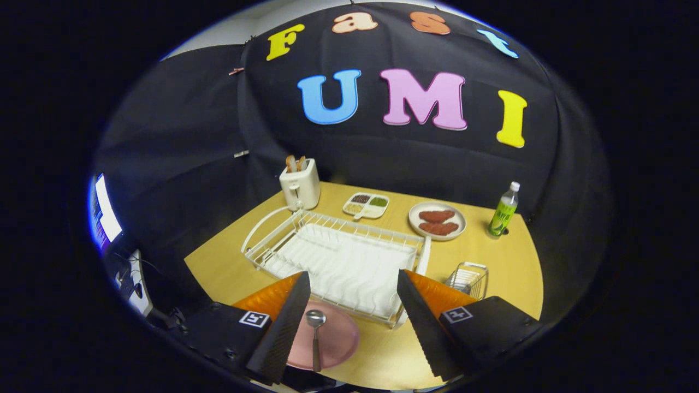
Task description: Take the plate from the dish rack, then take the spoon from the basket and place it into the plate.
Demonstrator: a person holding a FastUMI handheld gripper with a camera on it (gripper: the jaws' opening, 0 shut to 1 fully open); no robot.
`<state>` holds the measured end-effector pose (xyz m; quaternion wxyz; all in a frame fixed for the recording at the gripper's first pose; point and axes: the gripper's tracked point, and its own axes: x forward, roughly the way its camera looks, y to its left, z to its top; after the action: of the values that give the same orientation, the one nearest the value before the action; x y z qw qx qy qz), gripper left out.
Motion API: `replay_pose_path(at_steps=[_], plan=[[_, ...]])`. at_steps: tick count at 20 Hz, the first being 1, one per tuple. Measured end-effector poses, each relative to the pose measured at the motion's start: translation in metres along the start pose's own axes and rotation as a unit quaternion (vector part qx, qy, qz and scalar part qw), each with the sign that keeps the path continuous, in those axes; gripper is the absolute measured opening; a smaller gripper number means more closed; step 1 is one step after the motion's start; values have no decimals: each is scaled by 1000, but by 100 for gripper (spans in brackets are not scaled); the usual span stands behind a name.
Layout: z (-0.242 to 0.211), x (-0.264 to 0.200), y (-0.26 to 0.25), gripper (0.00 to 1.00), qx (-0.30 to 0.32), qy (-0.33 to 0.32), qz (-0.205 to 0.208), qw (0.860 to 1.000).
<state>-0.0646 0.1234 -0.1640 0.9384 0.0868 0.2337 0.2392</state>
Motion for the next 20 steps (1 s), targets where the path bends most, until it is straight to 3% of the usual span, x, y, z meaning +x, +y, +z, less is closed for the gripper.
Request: replay_pose_path(at_steps=[7, 12, 20], plan=[[100, -62, -77, 97, -26, -93, -89, 991], [135, -95, -113, 96, -11, -136, -90, 986], [141, -117, -149, 96, -38, -160, -82, 983]])
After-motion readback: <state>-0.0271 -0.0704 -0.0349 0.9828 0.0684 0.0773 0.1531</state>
